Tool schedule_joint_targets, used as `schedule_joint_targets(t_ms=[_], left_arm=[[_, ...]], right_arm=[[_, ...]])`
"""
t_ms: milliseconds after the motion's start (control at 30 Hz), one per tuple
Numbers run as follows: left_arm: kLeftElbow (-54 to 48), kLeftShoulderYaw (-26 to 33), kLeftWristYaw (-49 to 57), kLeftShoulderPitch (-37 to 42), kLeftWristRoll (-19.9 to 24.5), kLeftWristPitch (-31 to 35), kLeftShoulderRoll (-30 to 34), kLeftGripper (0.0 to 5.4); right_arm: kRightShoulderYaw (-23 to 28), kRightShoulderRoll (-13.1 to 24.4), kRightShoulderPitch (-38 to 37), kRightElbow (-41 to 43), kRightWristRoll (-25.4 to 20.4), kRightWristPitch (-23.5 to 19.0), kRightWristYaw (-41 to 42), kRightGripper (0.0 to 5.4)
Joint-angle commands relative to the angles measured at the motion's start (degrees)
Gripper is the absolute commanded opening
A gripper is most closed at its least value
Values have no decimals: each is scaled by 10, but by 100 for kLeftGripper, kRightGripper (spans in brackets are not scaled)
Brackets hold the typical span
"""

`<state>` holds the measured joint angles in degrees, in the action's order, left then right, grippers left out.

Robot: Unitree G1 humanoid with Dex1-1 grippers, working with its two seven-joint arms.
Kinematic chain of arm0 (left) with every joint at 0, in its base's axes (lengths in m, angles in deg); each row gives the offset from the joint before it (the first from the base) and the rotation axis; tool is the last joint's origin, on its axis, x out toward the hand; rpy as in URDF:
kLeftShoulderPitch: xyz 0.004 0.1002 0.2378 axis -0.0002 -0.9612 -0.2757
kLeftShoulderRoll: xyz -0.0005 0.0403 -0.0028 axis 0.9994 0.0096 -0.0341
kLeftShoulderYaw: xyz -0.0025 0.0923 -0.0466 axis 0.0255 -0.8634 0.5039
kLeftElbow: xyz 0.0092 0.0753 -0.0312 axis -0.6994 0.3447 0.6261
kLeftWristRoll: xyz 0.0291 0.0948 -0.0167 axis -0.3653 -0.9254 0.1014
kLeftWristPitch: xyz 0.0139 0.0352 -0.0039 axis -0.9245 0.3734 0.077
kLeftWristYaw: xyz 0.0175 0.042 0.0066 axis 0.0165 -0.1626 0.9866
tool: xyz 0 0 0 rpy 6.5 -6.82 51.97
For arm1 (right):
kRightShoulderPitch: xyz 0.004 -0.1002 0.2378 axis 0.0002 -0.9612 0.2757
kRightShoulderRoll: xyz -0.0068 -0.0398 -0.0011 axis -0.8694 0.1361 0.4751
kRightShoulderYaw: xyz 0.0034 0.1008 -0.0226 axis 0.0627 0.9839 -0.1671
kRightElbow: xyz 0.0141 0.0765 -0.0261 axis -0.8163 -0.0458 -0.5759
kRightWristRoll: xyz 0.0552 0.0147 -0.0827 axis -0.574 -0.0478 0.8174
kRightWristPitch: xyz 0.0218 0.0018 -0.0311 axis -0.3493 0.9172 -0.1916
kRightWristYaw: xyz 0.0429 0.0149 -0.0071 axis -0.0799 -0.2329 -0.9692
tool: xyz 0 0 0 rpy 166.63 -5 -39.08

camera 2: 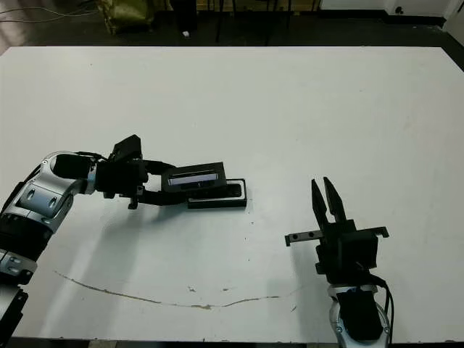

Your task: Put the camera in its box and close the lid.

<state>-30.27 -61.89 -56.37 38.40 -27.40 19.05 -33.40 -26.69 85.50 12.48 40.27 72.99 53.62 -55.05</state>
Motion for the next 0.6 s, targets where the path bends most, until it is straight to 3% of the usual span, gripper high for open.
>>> schedule_joint_targets(t_ms=[33, 333, 600], left_arm=[[16, -12, -19, -3, -13, 3, 6, 235], [24, -24, -36, 5, -14, 31, -1, 232], [30, -27, 14, -14, -39, -41, -26, 231]], right_arm=[[3, 1, -5, -13, -8, 2, 0, 0], [6, 5, -7, -9, -11, -3, 2, 0], [12, 10, -4, -16, -17, 2, 6, 0]])
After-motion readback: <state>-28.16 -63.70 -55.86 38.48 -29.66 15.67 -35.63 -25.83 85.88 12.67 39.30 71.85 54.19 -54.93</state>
